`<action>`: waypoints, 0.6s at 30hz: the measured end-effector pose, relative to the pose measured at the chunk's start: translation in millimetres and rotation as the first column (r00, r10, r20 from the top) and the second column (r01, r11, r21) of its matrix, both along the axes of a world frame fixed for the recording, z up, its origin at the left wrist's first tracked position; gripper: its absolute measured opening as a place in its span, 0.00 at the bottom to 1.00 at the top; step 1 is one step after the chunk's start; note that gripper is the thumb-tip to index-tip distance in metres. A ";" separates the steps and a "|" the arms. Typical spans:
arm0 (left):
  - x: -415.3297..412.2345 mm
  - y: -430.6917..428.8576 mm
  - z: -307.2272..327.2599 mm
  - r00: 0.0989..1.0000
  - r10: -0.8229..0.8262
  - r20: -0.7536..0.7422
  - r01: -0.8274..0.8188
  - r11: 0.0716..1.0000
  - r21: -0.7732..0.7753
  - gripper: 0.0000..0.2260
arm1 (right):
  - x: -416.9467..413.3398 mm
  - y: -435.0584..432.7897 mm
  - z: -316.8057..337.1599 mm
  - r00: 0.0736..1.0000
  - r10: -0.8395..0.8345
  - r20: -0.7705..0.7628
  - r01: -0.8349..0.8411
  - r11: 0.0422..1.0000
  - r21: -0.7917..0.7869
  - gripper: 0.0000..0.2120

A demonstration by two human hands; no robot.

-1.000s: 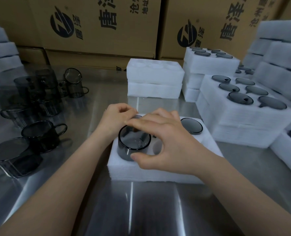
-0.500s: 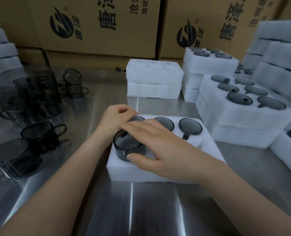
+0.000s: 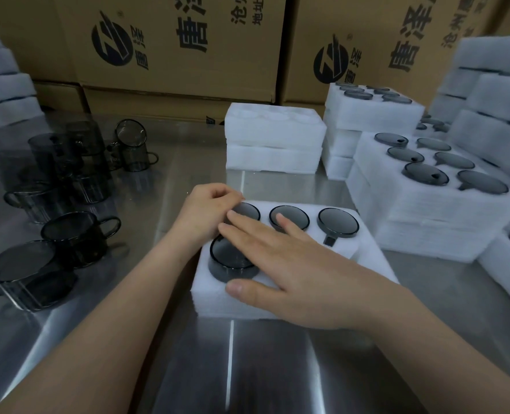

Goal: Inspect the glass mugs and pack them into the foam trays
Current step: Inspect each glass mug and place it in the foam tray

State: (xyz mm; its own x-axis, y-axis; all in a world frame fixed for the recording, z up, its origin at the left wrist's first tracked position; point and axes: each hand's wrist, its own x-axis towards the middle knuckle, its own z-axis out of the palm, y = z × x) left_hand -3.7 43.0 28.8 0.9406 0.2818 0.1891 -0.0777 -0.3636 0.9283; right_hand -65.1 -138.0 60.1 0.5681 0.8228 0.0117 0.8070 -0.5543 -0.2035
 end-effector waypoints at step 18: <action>-2.7 -1.8 4.2 0.999 0.041 -0.030 -0.038 0.995 0.095 0.07 | -14.9 6.7 -2.7 0.977 -0.036 0.209 0.068 0.986 -0.151 0.41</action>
State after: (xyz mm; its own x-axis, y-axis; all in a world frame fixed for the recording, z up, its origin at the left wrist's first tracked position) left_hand -6.3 41.2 33.0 0.9352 0.3008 0.1870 -0.0329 -0.4519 0.8914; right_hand -80.0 -131.3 57.3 0.6092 0.7930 0.0057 0.7916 -0.6085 0.0553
